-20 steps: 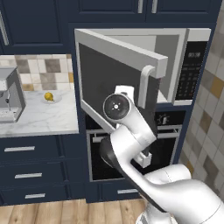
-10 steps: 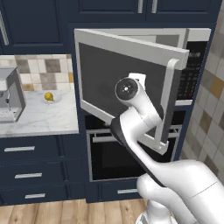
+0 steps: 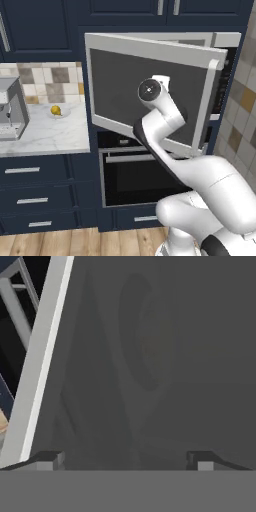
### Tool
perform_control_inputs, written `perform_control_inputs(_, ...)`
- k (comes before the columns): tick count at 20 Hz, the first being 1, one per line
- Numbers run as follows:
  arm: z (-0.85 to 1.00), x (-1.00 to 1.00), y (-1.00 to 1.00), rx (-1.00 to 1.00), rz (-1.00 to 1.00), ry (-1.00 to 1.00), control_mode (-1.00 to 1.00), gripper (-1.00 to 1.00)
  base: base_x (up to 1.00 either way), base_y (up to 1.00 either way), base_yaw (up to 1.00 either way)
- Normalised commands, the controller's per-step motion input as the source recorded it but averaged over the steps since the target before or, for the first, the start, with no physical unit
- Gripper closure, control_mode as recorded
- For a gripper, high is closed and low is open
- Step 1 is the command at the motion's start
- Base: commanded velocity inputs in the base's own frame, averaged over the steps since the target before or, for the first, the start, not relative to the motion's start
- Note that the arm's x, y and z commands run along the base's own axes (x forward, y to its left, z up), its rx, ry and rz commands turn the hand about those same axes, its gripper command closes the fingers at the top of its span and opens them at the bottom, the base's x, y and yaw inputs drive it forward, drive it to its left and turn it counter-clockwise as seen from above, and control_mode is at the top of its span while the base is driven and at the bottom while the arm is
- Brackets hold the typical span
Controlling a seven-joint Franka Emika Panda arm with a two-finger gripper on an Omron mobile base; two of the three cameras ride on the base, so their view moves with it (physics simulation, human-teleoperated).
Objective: Remove the pear from the bowl and place it on the small plate. Then place the bowl with only the shrimp in the microwave, close the door, and press the start button to microwave the shrimp.
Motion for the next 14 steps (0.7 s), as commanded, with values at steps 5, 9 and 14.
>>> perform_control_inputs(5, 0.0, 0.68, -0.11, 0.0, -0.01, 0.0, -1.0, -1.0, 0.0, 0.0, 0.0)
perform_control_inputs(9, 0.0, 0.62, -0.08, 0.0, -0.02, 0.0, -1.0, -1.0, 0.0, 0.0, 0.0)
perform_control_inputs(14, 0.0, 0.54, -0.09, 0.0, -0.02, 0.0, -1.0, -1.0, 0.0, 0.0, 0.0)
